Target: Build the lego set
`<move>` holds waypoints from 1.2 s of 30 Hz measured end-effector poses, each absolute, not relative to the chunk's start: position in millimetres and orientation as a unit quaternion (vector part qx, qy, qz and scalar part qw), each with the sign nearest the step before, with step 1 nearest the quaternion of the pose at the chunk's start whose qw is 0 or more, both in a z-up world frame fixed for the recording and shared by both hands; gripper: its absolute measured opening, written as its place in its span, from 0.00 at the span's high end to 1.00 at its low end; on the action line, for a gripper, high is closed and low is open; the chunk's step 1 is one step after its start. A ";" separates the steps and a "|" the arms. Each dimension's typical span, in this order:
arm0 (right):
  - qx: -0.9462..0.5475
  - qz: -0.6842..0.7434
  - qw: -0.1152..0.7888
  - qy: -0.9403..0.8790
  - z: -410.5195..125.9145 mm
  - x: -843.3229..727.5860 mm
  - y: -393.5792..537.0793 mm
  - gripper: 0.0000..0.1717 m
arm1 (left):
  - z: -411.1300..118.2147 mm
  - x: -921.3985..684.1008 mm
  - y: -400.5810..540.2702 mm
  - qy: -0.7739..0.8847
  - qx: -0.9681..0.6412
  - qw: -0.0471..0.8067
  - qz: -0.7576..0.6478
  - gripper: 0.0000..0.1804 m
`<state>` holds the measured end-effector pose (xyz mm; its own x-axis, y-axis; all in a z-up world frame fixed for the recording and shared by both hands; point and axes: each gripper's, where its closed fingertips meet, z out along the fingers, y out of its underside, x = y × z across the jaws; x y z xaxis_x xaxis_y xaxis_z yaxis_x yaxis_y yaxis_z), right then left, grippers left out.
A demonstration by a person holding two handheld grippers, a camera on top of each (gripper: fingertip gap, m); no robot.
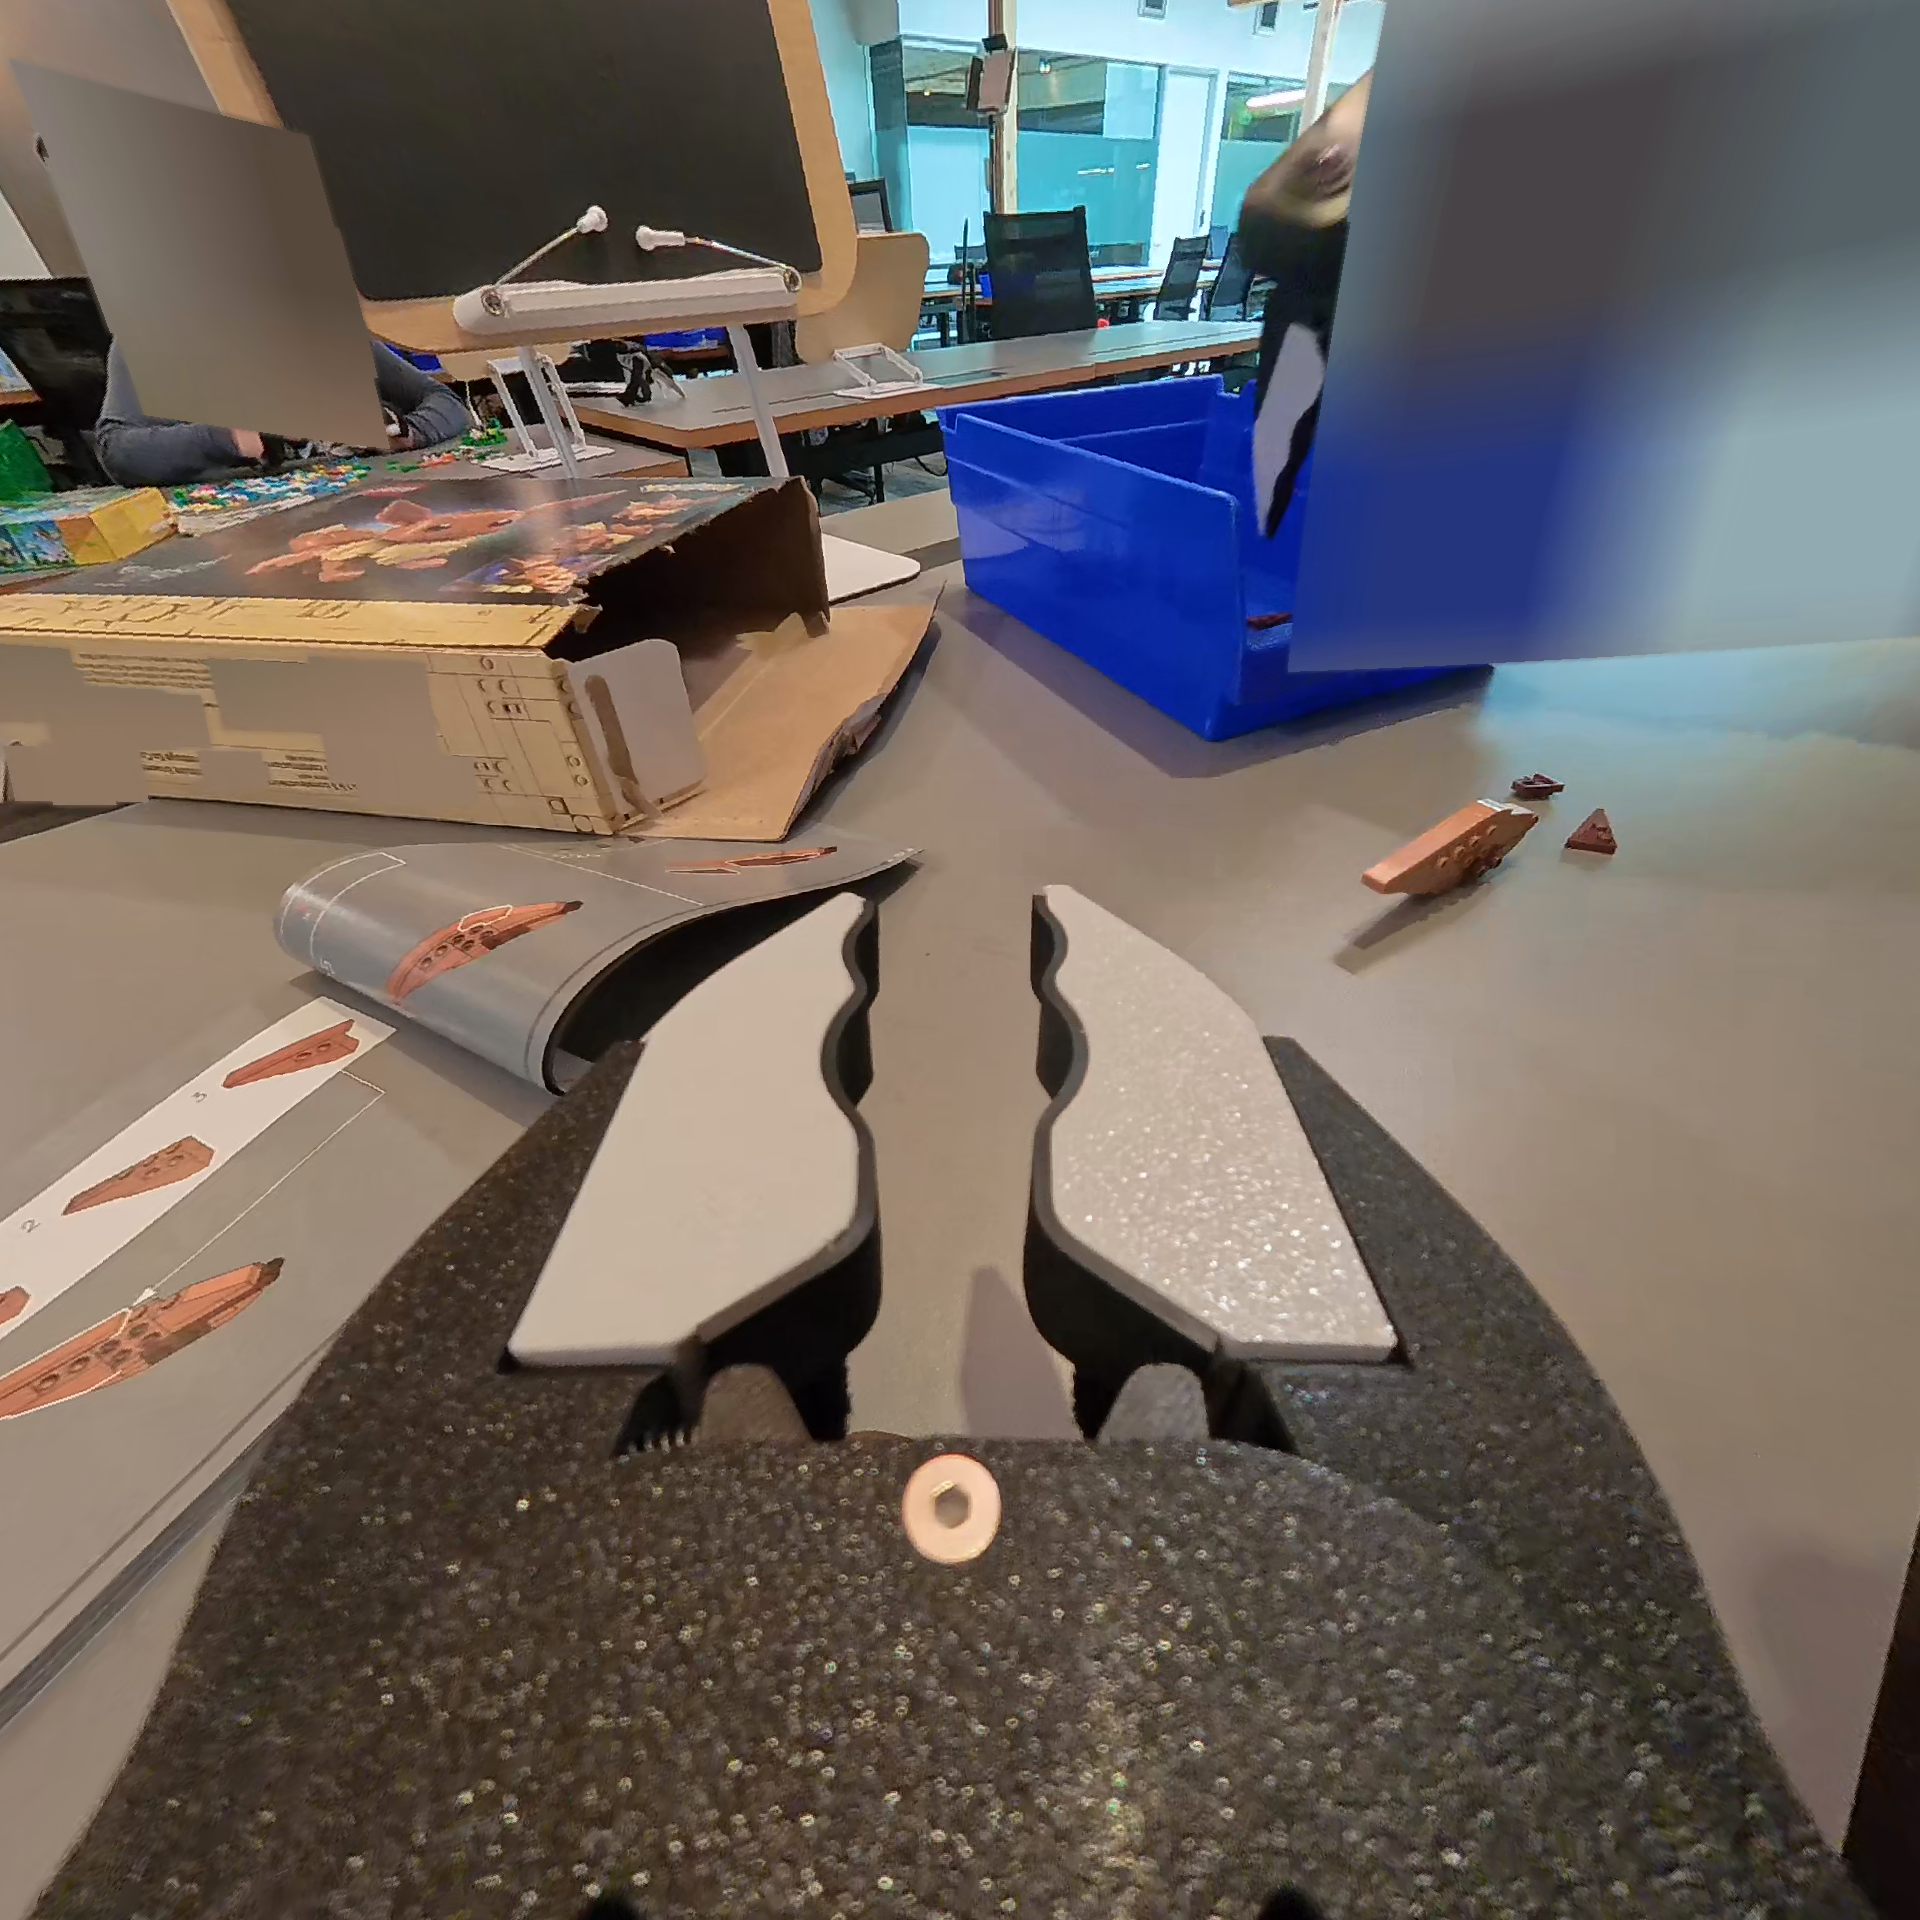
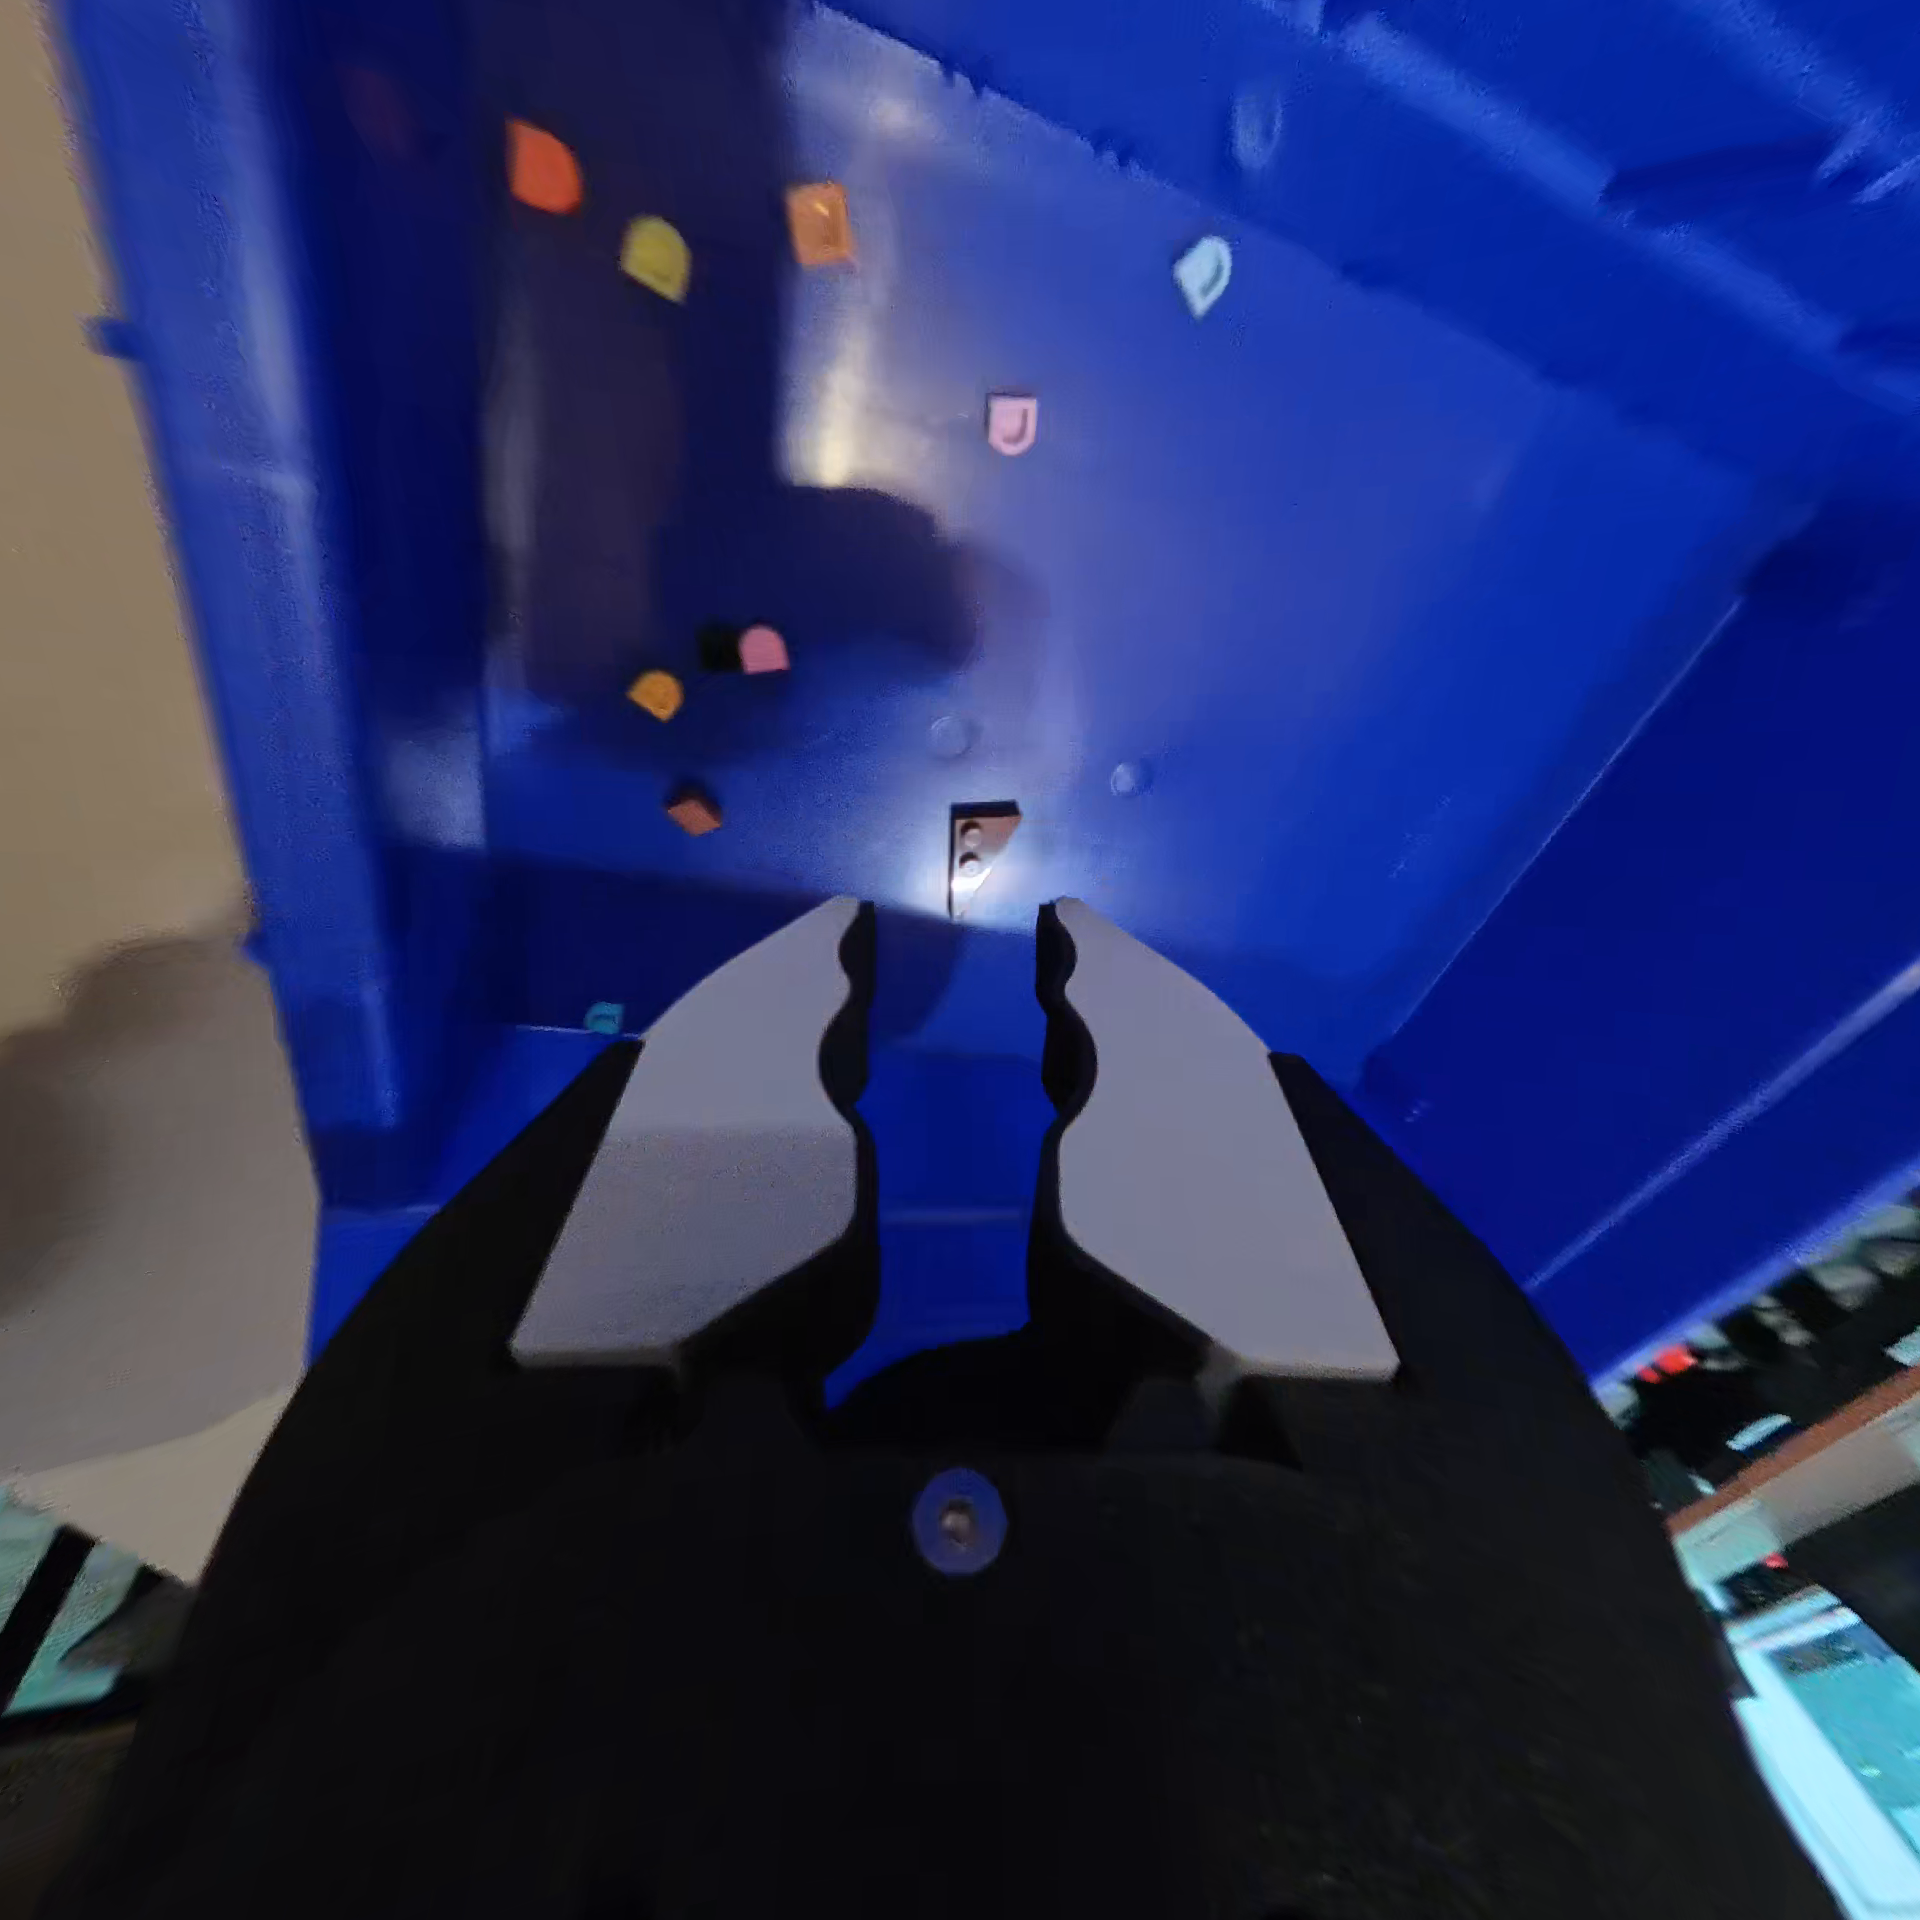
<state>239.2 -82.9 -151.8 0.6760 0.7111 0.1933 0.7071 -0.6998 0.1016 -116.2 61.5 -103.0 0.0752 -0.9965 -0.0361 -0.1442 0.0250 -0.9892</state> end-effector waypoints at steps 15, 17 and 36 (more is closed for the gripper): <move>0.928 0.021 0.065 0.366 -188.8 245.1 -89.0 0.94 | -102.0 -116.7 61.2 0.521 -0.544 0.489 -0.440 0.85; 0.929 0.033 0.022 0.367 -174.4 236.0 -84.3 0.93 | -101.8 -117.3 61.2 0.521 -0.544 0.490 -0.439 0.85; 0.864 0.002 -0.183 0.469 -180.6 -24.5 -110.8 0.94 | -103.5 -116.8 55.2 0.536 -0.533 0.503 -0.419 0.85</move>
